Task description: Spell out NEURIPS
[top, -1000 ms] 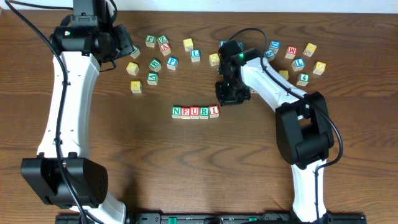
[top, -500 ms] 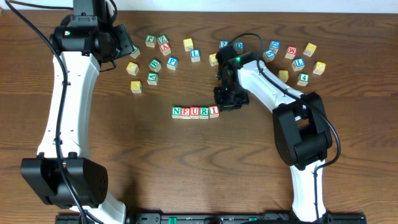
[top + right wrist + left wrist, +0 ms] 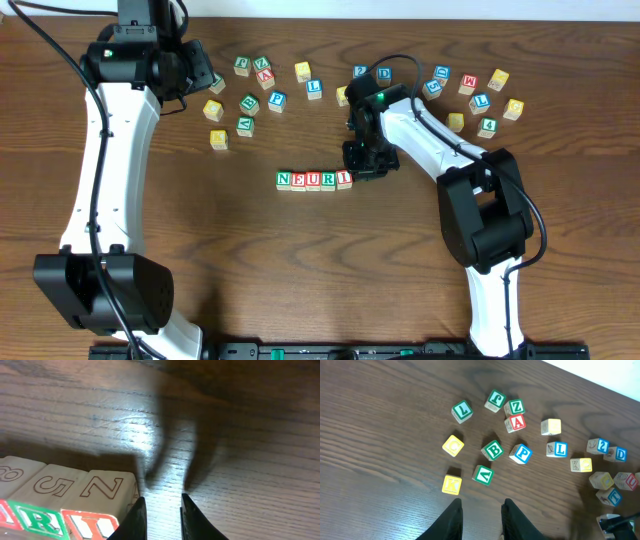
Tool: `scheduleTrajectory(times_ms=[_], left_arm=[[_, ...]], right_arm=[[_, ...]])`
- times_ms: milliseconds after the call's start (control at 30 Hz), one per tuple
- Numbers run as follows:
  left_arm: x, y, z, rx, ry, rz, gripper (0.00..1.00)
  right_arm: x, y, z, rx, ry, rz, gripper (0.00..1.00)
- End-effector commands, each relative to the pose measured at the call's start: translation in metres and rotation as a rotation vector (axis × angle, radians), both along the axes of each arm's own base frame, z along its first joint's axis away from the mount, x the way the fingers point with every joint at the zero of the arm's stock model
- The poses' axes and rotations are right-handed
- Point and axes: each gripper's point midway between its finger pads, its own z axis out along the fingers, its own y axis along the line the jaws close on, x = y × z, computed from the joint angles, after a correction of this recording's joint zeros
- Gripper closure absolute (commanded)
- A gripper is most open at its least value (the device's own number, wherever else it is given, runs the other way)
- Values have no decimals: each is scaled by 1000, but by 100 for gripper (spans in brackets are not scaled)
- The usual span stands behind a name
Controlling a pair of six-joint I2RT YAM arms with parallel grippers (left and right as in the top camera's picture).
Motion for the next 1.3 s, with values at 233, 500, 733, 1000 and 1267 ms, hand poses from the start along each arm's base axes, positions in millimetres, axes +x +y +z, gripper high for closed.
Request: scheduleTrajectory(times_ms=[233,500,733,1000,1267], left_arm=[[0,3,-8,7,22,8,74],[0,3,-8,7,22,8,74],[0,3,-8,7,22,8,74],[0,3,-8,7,22,8,74],[1,3,-7,10,17,5,74]], right_arm=[[-12,9,-3,16,39,5,83],[-15,14,-3,15,40,20,83],[-18,18,-3,14,39,32,83],[-6,11,2,-1,8,18,84],[32,-2,48,22,-93,23,80]])
